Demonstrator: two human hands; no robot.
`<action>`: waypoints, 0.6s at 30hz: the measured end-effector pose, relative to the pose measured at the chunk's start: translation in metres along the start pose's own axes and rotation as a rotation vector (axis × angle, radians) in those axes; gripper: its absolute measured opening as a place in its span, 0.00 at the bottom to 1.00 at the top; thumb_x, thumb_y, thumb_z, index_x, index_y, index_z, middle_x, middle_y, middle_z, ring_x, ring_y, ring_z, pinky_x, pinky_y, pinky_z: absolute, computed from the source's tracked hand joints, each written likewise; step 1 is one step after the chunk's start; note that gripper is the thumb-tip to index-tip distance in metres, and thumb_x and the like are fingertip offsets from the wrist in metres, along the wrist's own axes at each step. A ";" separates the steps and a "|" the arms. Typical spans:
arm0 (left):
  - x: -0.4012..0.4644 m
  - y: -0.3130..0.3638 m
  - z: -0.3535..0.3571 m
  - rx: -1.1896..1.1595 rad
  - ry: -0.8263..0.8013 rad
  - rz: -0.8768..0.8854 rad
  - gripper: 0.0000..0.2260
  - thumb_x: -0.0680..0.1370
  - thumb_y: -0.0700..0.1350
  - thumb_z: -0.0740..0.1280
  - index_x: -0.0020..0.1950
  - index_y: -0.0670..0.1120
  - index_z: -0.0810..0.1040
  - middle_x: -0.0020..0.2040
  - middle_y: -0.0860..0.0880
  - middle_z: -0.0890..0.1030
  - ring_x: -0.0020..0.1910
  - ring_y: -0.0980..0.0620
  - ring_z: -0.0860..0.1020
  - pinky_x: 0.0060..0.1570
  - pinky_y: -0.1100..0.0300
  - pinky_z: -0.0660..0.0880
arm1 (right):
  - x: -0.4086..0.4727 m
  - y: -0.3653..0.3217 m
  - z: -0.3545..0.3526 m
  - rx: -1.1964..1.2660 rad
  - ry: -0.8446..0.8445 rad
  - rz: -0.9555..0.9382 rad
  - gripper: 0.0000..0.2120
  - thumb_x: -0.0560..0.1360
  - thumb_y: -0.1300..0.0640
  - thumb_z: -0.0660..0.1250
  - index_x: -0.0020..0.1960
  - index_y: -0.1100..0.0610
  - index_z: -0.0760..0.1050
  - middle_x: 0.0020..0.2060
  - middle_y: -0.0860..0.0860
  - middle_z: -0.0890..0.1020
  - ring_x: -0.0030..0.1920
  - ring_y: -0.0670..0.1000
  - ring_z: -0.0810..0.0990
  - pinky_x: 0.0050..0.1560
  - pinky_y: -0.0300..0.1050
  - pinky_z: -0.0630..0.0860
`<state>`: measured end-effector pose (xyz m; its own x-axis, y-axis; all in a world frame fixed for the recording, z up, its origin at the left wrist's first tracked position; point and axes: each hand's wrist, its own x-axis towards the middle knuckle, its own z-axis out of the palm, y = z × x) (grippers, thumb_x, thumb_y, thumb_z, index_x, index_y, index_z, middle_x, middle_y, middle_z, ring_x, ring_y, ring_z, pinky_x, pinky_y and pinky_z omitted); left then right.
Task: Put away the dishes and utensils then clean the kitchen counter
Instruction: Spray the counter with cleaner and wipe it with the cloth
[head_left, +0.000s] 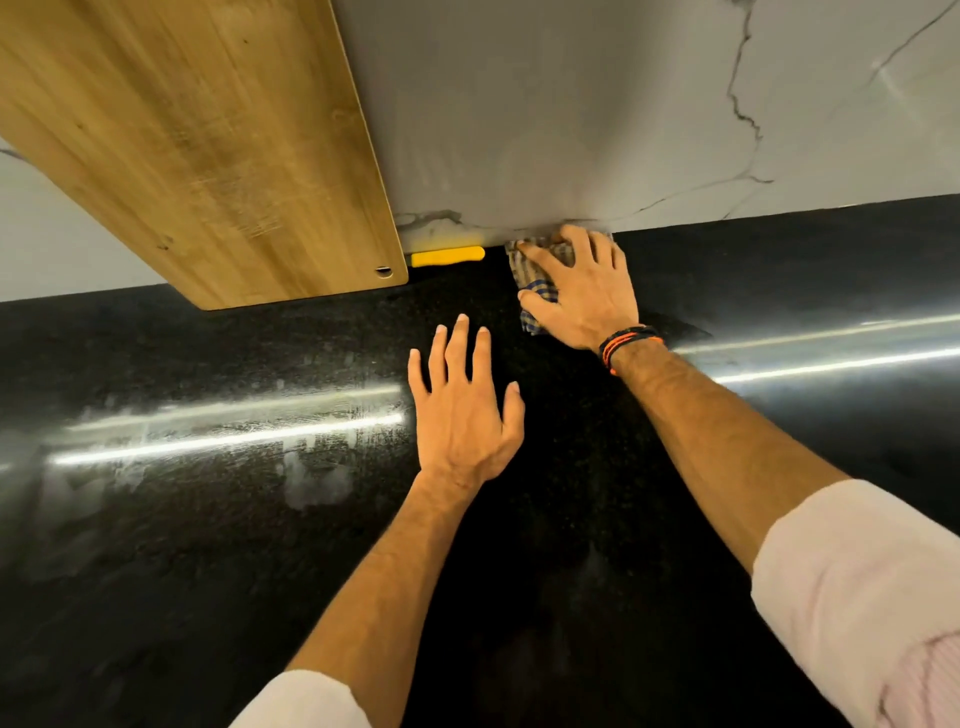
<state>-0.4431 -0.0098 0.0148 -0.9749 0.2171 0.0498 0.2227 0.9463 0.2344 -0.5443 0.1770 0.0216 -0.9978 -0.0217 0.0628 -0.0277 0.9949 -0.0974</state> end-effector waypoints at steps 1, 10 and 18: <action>0.000 0.000 0.000 -0.006 0.006 -0.003 0.31 0.78 0.58 0.54 0.78 0.45 0.61 0.80 0.44 0.56 0.79 0.44 0.52 0.76 0.40 0.49 | 0.001 0.004 0.000 -0.004 -0.006 -0.008 0.32 0.71 0.32 0.52 0.73 0.40 0.67 0.72 0.56 0.65 0.71 0.62 0.63 0.72 0.61 0.59; -0.001 0.002 0.001 -0.003 0.039 -0.018 0.30 0.77 0.58 0.54 0.77 0.46 0.62 0.79 0.45 0.58 0.79 0.44 0.54 0.76 0.40 0.49 | -0.024 0.006 -0.005 -0.009 -0.030 -0.054 0.32 0.72 0.33 0.52 0.74 0.42 0.66 0.72 0.56 0.65 0.70 0.63 0.63 0.73 0.63 0.57; -0.024 0.015 -0.005 -0.040 0.016 -0.081 0.30 0.77 0.56 0.53 0.76 0.44 0.64 0.79 0.44 0.60 0.78 0.43 0.56 0.75 0.39 0.51 | -0.120 0.003 -0.012 -0.006 -0.016 -0.087 0.32 0.72 0.33 0.53 0.73 0.42 0.67 0.70 0.55 0.67 0.68 0.62 0.65 0.71 0.64 0.60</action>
<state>-0.4166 -0.0015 0.0217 -0.9897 0.1362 0.0450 0.1433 0.9503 0.2765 -0.4239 0.1835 0.0262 -0.9924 -0.1097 0.0550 -0.1142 0.9897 -0.0862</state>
